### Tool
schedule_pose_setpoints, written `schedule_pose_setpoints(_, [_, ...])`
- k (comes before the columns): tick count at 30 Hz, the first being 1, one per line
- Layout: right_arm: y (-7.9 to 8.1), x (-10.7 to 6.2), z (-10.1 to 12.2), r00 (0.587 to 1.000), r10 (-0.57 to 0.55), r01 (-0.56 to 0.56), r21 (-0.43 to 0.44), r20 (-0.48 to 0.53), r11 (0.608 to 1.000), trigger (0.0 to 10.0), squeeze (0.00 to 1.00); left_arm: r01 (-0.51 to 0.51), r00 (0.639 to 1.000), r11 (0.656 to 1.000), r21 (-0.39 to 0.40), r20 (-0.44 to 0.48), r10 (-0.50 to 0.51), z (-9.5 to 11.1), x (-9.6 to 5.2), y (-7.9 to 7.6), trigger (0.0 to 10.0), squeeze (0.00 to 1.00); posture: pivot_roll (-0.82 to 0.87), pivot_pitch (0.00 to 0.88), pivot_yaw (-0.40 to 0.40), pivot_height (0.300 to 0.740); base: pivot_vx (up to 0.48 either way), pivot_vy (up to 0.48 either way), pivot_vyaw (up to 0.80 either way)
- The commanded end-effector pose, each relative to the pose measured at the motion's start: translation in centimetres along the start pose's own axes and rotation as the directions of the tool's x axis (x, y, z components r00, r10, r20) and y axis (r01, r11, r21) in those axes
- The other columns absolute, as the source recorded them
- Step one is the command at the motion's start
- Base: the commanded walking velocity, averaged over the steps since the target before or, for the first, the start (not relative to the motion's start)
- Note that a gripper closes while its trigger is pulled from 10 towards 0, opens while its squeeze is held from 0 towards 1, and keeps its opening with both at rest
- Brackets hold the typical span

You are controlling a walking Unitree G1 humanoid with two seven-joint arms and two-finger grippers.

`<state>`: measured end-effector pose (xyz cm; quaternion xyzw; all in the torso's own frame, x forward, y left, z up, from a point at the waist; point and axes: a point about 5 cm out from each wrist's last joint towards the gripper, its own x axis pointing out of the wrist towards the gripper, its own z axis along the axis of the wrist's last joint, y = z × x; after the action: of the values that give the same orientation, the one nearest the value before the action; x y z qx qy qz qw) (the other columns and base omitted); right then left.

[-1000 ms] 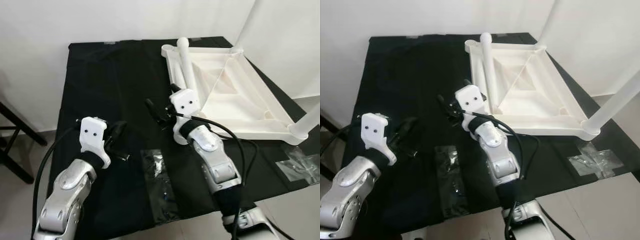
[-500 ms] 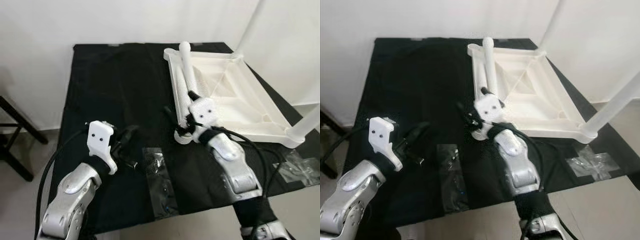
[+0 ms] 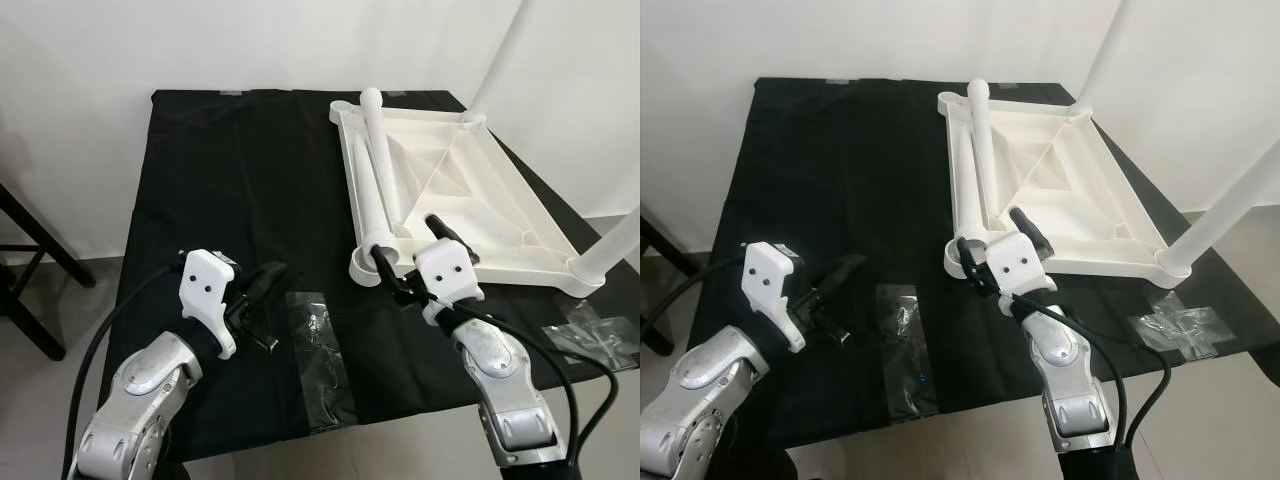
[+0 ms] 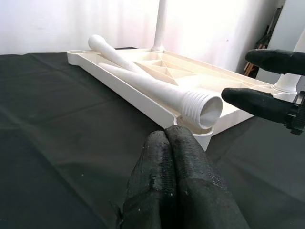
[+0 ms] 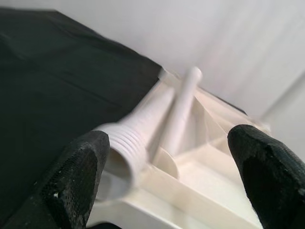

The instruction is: Building children table

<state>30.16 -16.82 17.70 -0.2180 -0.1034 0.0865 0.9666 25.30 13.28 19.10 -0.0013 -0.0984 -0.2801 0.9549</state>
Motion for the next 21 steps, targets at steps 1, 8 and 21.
schedule_pose_setpoints(1, [-0.5,0.4,-0.3,0.999,-0.025,0.025,-0.011,-0.028,1.000,10.0,0.00,0.012,1.000,1.000,-0.004,-0.016,-0.012,-0.2,-0.2,-0.1,10.0,0.00,0.08,0.173,-0.099,0.740,0.000,0.000,0.00])
schedule_pose_setpoints(8, [-1.1,1.6,-0.4,0.999,-0.018,0.018,-0.014,-0.043,1.000,10.0,0.00,0.020,1.000,1.000,0.000,-0.017,-0.020,-0.1,-0.2,-0.2,10.0,0.00,0.09,0.177,-0.097,0.740,0.000,0.000,0.00])
schedule_pose_setpoints(21, [-1.0,3.0,-0.5,0.998,-0.025,0.023,-0.033,-0.058,0.999,10.0,0.00,0.017,1.000,1.000,0.005,-0.019,-0.017,-0.1,-0.2,-0.2,10.0,0.00,0.09,0.184,-0.096,0.740,0.000,0.000,0.00])
